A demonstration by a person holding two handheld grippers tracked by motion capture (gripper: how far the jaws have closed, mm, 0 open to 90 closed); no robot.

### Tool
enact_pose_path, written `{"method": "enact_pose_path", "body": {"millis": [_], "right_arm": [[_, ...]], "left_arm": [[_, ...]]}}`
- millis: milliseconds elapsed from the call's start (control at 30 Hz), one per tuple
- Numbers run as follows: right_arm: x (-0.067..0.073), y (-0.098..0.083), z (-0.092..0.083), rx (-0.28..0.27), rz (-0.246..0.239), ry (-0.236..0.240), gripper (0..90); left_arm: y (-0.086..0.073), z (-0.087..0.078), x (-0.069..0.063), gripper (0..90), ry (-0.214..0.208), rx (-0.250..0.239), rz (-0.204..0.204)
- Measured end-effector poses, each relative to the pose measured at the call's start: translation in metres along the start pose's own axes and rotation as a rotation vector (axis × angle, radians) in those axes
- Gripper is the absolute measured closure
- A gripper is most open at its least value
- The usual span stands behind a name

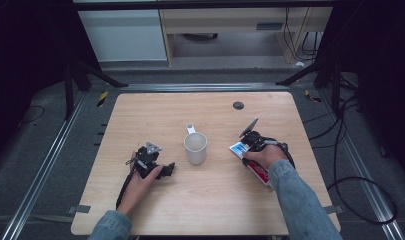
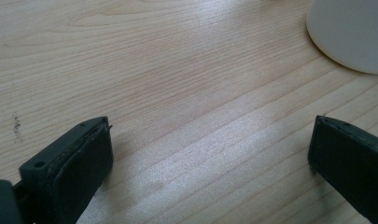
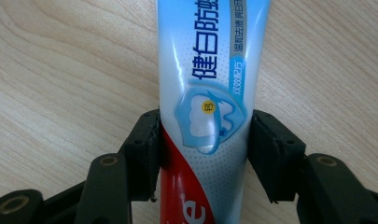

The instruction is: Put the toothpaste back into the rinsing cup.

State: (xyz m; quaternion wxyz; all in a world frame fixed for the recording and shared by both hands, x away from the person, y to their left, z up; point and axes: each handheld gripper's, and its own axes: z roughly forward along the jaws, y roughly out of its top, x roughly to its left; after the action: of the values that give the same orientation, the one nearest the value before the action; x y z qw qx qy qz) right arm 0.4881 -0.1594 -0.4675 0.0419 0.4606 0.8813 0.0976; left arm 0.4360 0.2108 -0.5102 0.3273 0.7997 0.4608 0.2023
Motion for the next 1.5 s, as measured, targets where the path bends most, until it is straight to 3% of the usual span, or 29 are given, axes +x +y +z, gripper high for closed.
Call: {"method": "enact_pose_path", "body": {"millis": [300,667,867,1000,1100,1500], "right_arm": [[0.001,0.000,-0.001,0.002,-0.036,-0.011,55.5],[0.000,-0.002,-0.008,-0.014,-0.023,0.002,70.7],[-0.004,-0.005,-0.012,-0.039,-0.010,-0.012,72.4],[-0.006,-0.006,-0.017,-0.050,0.013,0.004,72.8],[-0.007,-0.006,-0.020,-0.058,-0.004,0.003,72.9],[-0.011,-0.002,-0.039,-0.115,0.016,-0.001,72.9]], "left_arm": [[0.000,0.000,0.000,0.0,0.000,0.000,0.000],[0.000,0.000,0.000,0.0,0.000,0.000,0.000],[0.000,0.000,0.000,0.0,0.000,0.000,0.000],[0.000,0.000,0.000,0.0,0.000,0.000,0.000],[0.000,0.000,0.000,0.0,0.000,0.000,0.000],[0.000,0.000,0.000,0.0,0.000,0.000,0.000]]}}
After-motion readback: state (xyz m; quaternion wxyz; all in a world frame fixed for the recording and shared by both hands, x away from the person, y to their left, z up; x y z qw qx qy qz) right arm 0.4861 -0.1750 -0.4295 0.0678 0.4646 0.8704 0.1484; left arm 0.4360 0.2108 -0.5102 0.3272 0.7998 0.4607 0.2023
